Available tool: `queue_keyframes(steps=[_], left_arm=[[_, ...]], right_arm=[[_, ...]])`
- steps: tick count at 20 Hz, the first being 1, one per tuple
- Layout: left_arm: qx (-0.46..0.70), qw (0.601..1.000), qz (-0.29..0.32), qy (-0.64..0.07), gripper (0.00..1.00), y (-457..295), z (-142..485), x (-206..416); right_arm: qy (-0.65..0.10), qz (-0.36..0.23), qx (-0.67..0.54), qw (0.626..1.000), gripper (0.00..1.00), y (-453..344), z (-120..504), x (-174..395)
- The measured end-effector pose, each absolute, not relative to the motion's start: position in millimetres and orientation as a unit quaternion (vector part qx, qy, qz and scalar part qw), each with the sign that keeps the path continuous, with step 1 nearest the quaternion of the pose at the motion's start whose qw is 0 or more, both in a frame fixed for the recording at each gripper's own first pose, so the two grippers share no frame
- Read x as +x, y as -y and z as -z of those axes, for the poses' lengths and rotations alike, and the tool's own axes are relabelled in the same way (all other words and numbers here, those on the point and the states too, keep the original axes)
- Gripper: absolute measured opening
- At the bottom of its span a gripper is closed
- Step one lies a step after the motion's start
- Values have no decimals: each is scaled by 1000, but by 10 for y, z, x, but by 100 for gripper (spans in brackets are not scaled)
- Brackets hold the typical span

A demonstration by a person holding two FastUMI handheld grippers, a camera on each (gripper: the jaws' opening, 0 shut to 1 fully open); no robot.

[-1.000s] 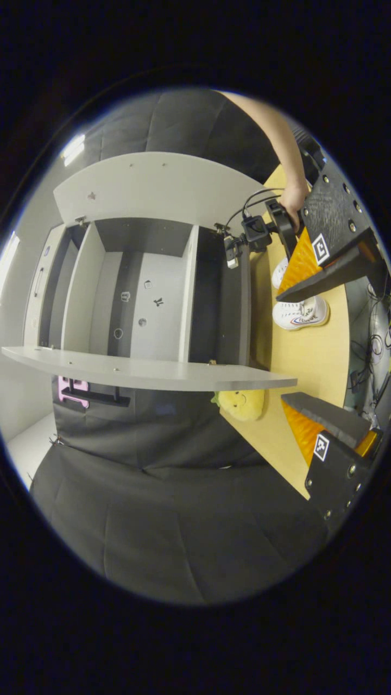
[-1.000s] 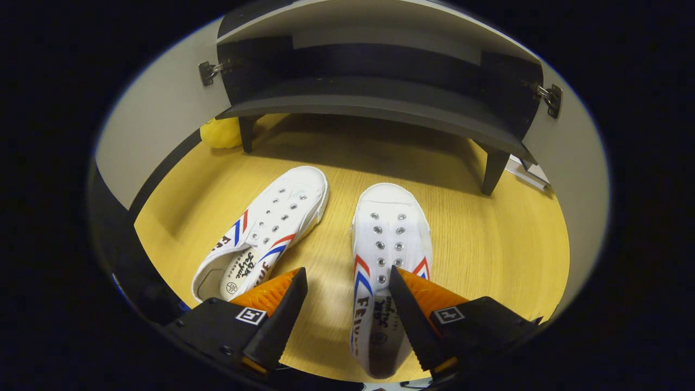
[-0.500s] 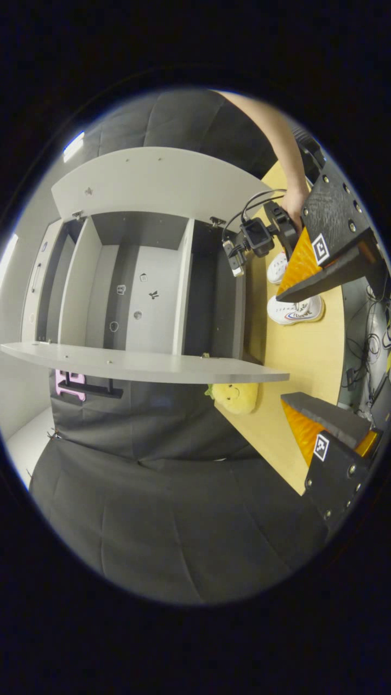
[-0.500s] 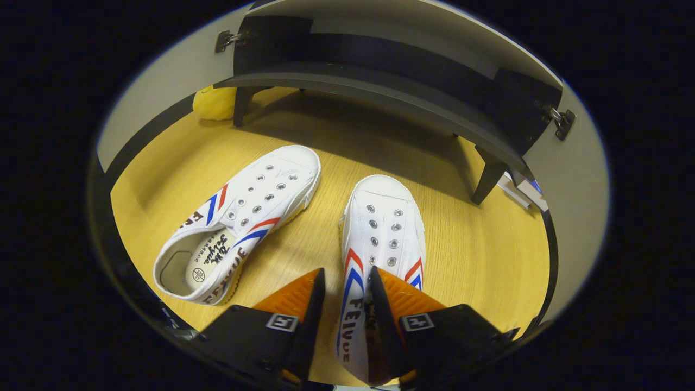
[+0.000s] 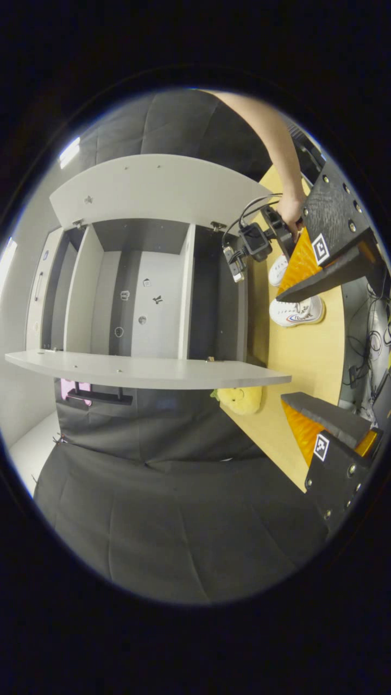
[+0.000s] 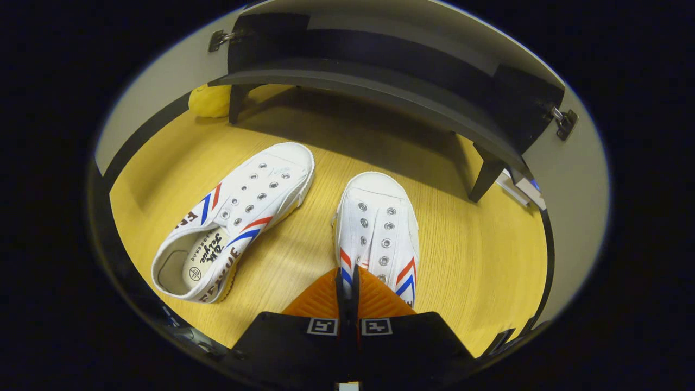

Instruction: Grab one shoe with the right hand and put it into the shoe cabinet, grab the other shoe with the left hand and put it into the shoe cabinet; then close the right door with the right hand and the left door with the left hand.

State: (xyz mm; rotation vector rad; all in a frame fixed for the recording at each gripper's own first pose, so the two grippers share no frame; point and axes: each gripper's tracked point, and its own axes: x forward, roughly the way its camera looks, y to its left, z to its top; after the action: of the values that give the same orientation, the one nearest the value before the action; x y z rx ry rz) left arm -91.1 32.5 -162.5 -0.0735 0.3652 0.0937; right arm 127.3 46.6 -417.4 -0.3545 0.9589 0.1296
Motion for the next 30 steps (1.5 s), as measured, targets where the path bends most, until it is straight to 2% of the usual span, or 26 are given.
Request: queue_keyframes(steps=[4, 9, 15, 24, 27, 30], left_arm=[[-37, 984, -43, -168, 94, -293, 1517, -830], [-25, 988, -35, -148, 94, -273, 1402, -683], [-25, 990, -11, -137, 94, -163, 1357, -499], [-16, 993, 27, -116, 94, -22, 1160, -214], [-13, 993, 42, -111, 97, 61, 1078, -147], [-3, 993, 46, -109, 95, 111, 1023, -41]], right_arm=[[-448, -65, -75, 889, 2, -516, 3852, 1103], [-382, -88, -85, 916, 1, -542, 3202, 960], [-293, -105, -37, 950, 2, -754, 2189, 963], [-156, -124, -13, 980, 1, -1038, 711, 1332], [-118, -123, -7, 985, 1, -1076, 321, 1610], [-89, -117, -12, 989, 1, -1060, 15, 1928]])
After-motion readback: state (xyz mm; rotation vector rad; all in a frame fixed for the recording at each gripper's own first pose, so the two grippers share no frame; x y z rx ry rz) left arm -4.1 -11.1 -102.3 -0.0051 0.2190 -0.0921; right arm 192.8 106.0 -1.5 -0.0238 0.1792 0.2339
